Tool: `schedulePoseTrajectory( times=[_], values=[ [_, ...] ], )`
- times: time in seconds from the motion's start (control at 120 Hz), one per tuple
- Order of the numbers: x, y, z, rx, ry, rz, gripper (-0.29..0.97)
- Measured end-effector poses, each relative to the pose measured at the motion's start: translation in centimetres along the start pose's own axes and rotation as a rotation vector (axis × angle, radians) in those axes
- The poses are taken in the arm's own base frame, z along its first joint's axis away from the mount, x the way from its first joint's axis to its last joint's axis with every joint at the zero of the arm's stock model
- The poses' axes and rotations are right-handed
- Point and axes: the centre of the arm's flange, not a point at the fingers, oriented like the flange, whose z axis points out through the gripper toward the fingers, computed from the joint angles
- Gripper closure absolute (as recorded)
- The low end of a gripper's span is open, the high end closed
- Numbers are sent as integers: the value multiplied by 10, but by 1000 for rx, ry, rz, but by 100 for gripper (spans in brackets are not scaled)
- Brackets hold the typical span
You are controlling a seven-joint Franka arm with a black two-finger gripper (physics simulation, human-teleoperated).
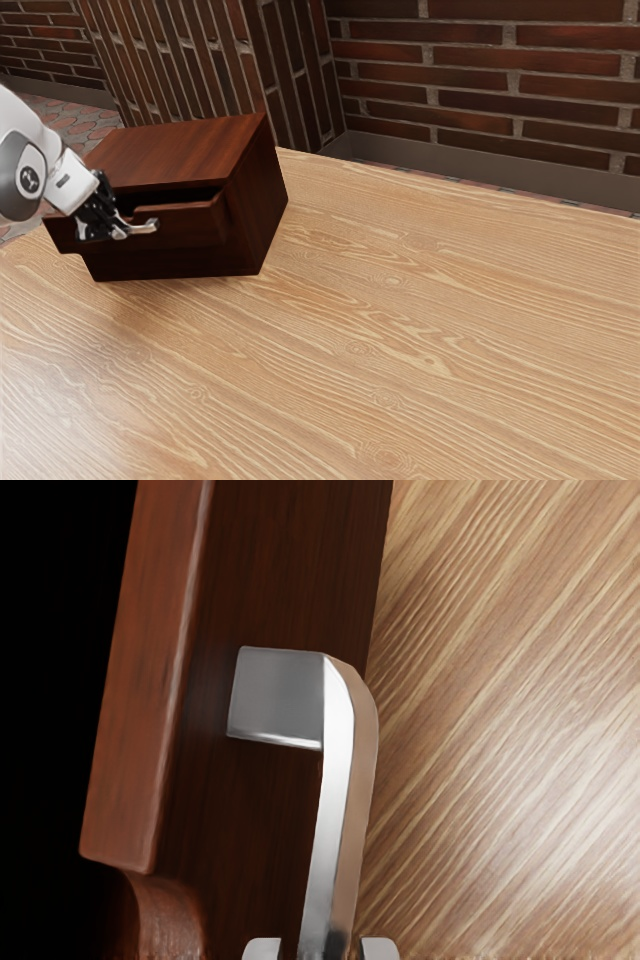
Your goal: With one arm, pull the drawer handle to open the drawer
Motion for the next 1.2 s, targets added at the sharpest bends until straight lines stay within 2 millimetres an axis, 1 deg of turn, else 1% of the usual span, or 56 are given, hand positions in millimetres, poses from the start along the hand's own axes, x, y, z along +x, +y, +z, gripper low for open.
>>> schedulePoseTrajectory(
  times=[0.183,0.283,0.425,0.517,0.583,0.725,0.875,0.983,1.017,1.05,1.108,1.133,1.167,1.2],
  values=[
    [-2,10,-4,-9,-4,-3,67],
    [-4,18,-11,-9,-8,-4,67],
    [-12,27,-9,-23,-16,-16,67],
    [-16,31,-14,-21,-20,-21,67],
    [-15,35,-17,-21,-20,-21,68],
    [-10,42,-17,-29,-18,-12,68],
    [-6,54,-25,-27,-18,-6,69],
    [-6,66,-35,-22,-21,-5,69],
    [-5,71,-43,-14,-22,-4,68],
    [-3,75,-59,8,-22,-1,68],
    [3,83,-109,69,-22,9,67],
    [11,87,-132,93,-21,21,66],
    [20,93,-162,121,-19,37,63],
    [28,99,-196,148,-17,51,57]
  ],
)
